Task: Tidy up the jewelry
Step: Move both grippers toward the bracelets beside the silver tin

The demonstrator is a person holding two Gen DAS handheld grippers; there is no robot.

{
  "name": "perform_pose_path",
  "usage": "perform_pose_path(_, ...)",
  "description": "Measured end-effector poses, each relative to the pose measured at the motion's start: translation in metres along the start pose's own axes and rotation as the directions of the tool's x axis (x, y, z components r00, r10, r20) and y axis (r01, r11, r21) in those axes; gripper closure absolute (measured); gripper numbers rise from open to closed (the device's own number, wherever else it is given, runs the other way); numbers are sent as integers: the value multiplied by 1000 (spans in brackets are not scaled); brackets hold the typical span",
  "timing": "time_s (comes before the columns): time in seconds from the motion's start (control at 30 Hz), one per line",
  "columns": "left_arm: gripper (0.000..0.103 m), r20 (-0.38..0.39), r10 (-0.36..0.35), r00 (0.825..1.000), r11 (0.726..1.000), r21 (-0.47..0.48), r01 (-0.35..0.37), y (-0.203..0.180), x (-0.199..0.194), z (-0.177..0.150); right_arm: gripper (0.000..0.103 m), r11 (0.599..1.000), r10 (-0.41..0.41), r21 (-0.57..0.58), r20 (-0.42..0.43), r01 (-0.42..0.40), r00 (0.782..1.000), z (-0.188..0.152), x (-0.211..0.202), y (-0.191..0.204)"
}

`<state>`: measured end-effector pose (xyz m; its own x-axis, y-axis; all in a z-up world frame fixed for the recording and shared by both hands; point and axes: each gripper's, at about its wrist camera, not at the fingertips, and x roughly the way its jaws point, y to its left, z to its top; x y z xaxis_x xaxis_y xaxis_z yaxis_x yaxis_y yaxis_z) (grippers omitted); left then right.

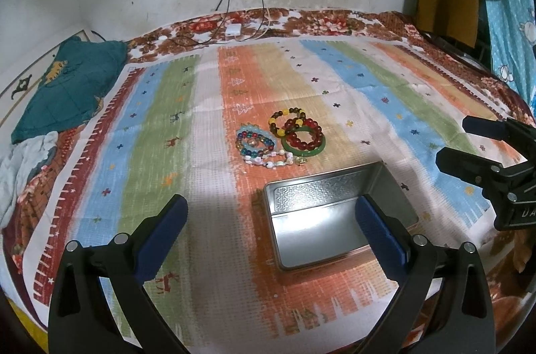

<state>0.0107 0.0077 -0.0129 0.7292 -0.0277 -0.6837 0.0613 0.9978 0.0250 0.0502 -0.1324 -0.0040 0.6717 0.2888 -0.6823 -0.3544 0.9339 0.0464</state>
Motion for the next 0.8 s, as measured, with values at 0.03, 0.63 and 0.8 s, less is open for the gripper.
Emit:
perform_pose_path(0.03, 6, 0, 1, 1000, 1000, 1, -1, 0, 0, -1, 4, 1000, 0, 0, 1, 0, 1000, 0, 0, 0)
perform_pose_path(0.63, 6, -7, 0, 1000, 1000, -15, 0, 13, -6, -13, 4, 1000, 6, -3, -3, -6, 1000, 1, 2, 3)
perform_pose_path(0.8, 6, -15, 1, 1000, 1000, -9, -2, 9, 6, 0, 4, 1000, 8, -2, -7, -8, 1000, 3, 5, 3)
